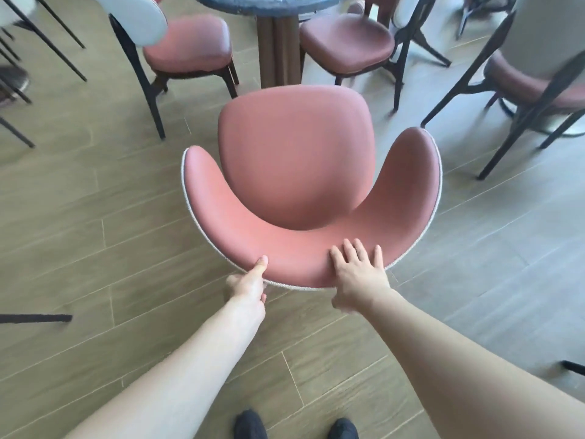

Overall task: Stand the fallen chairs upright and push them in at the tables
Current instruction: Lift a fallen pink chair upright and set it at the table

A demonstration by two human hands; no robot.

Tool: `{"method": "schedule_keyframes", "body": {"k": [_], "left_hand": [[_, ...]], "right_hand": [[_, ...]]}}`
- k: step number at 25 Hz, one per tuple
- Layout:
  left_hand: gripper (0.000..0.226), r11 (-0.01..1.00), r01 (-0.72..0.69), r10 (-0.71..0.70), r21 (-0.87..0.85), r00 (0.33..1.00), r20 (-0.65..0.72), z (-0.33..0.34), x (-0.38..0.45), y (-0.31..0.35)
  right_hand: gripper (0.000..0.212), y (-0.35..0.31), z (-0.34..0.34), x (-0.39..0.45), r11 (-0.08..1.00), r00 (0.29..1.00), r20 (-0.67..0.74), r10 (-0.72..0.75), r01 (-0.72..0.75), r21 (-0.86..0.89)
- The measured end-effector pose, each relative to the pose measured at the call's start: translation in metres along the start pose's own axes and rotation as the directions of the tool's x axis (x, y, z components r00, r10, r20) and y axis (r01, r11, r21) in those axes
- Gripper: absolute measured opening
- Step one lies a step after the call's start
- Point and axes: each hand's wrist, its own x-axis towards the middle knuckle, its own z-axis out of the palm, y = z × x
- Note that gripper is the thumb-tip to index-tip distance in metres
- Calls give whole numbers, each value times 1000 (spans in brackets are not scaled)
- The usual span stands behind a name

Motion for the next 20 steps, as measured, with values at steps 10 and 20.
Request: {"method": "schedule_keyframes", "body": {"k": [10,20], "left_hand": [[26,307,-839,515,448,543,663,21,10,86],[19,178,-929,600,324,363,713,60,51,171]], "right_hand": [[73,4,-103,125,984,974,-225,17,-56,-167],[47,7,-181,234,982,959,-280,51,-100,-160]]}}
